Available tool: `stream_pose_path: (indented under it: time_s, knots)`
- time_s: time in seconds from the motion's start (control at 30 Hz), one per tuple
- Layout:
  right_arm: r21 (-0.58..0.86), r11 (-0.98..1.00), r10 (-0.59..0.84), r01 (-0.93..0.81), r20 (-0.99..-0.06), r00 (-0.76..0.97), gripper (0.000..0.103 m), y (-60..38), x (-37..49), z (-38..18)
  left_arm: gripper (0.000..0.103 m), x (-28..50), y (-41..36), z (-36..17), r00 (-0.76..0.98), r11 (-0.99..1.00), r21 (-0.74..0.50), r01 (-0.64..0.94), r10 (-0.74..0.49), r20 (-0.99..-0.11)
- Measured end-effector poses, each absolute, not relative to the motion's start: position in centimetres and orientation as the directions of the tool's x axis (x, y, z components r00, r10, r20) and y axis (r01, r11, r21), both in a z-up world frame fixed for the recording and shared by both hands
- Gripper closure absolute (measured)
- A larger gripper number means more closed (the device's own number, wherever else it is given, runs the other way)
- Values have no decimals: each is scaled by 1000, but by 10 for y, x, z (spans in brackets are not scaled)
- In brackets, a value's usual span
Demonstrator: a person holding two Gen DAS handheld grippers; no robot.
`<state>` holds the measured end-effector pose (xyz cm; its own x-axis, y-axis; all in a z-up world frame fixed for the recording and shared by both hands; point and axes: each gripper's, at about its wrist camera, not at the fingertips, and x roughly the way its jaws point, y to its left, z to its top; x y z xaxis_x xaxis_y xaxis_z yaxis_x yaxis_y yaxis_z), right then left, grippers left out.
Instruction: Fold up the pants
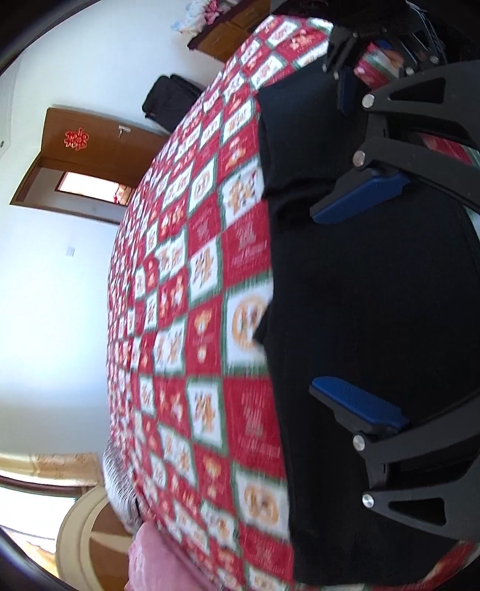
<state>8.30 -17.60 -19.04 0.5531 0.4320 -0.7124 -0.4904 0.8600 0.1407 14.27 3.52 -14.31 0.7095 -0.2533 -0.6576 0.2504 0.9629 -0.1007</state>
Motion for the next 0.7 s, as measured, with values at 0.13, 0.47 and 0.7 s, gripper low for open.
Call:
stream_pose_path:
  time_s: [0.13, 0.47, 0.7]
  knots:
    - [129, 850, 451, -511, -680, 578, 33, -174, 70, -179, 15, 143, 95, -128, 757, 992, -18, 121, -104, -645]
    - [151, 865, 467, -479, -593, 656, 33, -189, 67, -168, 17, 127, 240, -147, 737, 981, -154, -122, -14, -675]
    - [184, 886, 445, -426, -595, 669, 33, -202, 70, -169, 29, 129, 251, -178, 736, 945, -315, -94, -146, -660]
